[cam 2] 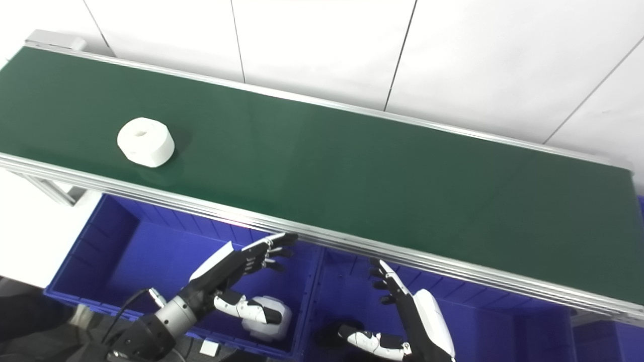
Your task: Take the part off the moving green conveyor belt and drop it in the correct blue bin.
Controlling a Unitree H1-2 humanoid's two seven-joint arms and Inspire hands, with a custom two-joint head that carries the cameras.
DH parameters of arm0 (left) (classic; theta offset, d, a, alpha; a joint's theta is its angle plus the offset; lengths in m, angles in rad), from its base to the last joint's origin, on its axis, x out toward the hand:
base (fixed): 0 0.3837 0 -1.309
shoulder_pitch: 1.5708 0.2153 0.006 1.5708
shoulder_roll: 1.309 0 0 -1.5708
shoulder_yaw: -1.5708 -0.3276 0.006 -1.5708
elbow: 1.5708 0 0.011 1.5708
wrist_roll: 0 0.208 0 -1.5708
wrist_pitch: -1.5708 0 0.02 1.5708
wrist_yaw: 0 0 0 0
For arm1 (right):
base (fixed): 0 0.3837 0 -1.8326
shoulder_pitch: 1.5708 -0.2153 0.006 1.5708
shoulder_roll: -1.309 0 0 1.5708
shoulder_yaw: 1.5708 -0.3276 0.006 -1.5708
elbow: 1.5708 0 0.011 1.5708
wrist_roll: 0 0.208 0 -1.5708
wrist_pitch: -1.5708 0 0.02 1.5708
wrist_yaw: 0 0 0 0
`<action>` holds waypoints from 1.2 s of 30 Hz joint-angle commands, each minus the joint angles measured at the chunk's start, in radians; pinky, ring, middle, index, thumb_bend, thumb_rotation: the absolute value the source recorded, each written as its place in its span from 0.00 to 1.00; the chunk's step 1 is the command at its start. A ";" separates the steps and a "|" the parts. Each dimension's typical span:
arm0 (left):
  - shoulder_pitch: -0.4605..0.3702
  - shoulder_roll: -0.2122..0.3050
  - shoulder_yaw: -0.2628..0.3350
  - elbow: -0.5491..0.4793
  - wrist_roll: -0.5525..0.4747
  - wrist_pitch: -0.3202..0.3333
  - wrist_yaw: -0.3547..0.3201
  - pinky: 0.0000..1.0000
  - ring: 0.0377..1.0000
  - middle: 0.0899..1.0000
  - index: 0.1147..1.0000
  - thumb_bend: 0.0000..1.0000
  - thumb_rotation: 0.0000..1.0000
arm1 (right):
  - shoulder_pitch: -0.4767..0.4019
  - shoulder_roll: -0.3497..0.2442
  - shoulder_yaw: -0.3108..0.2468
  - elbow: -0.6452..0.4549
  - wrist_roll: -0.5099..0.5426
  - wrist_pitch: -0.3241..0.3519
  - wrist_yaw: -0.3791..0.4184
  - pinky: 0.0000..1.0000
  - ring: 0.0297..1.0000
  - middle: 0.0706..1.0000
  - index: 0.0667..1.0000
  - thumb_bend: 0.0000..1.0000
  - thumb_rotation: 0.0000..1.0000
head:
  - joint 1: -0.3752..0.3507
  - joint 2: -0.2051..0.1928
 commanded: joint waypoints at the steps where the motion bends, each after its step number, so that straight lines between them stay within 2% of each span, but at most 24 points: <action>1: -0.001 -0.006 -0.003 -0.002 0.005 -0.056 0.019 0.77 0.88 0.92 0.89 0.74 0.31 | 0.002 -0.002 -0.006 -0.008 0.022 -0.069 -0.013 0.68 0.79 0.84 0.90 0.69 0.19 | 0.003 -0.008; 11: -0.015 -0.006 -0.013 0.041 0.020 -0.115 0.027 0.76 0.88 0.94 0.90 0.70 0.29 | -0.003 -0.006 -0.004 0.022 0.011 -0.091 -0.023 0.67 0.78 0.83 0.89 0.70 0.18 | -0.011 -0.050; 12: -0.018 -0.005 -0.012 0.048 0.018 -0.122 0.026 0.76 0.88 0.94 0.90 0.70 0.29 | -0.005 -0.004 -0.002 0.031 0.010 -0.096 -0.026 0.67 0.78 0.83 0.89 0.70 0.18 | -0.021 -0.068; 15: -0.023 -0.004 -0.010 0.062 0.013 -0.138 0.026 0.77 0.89 0.94 0.90 0.70 0.30 | -0.009 -0.001 0.001 0.050 0.001 -0.114 -0.038 0.67 0.77 0.83 0.89 0.71 0.18 | -0.025 -0.080; 16: -0.025 -0.006 -0.008 0.066 0.009 -0.147 0.029 0.77 0.89 0.94 0.90 0.71 0.30 | -0.011 0.000 0.003 0.059 0.000 -0.120 -0.042 0.66 0.77 0.83 0.89 0.71 0.18 | -0.031 -0.103; 19: -0.029 -0.010 -0.002 0.072 -0.021 -0.173 0.027 0.76 0.88 0.93 0.90 0.72 0.31 | -0.016 0.003 0.005 0.080 0.000 -0.136 -0.049 0.66 0.77 0.82 0.88 0.72 0.19 | -0.031 -0.112; 27: -0.041 0.011 0.028 -0.041 -0.111 -0.122 0.010 0.78 0.89 0.93 0.90 0.75 0.34 | -0.029 0.013 -0.001 0.109 0.024 -0.159 -0.044 0.66 0.78 0.84 0.89 0.74 0.14 | -0.025 -0.122; 31: -0.063 0.034 0.053 -0.087 -0.105 -0.114 0.011 0.76 0.88 0.92 0.89 0.74 0.35 | -0.035 0.017 0.001 0.119 0.015 -0.161 -0.050 0.65 0.76 0.82 0.88 0.75 0.15 | -0.020 -0.128; 36: -0.104 0.074 0.103 -0.145 -0.092 -0.064 0.020 0.79 0.90 0.94 0.90 0.74 0.37 | -0.043 0.025 0.003 0.127 0.013 -0.160 -0.053 0.64 0.76 0.81 0.87 0.75 0.15 | -0.025 -0.131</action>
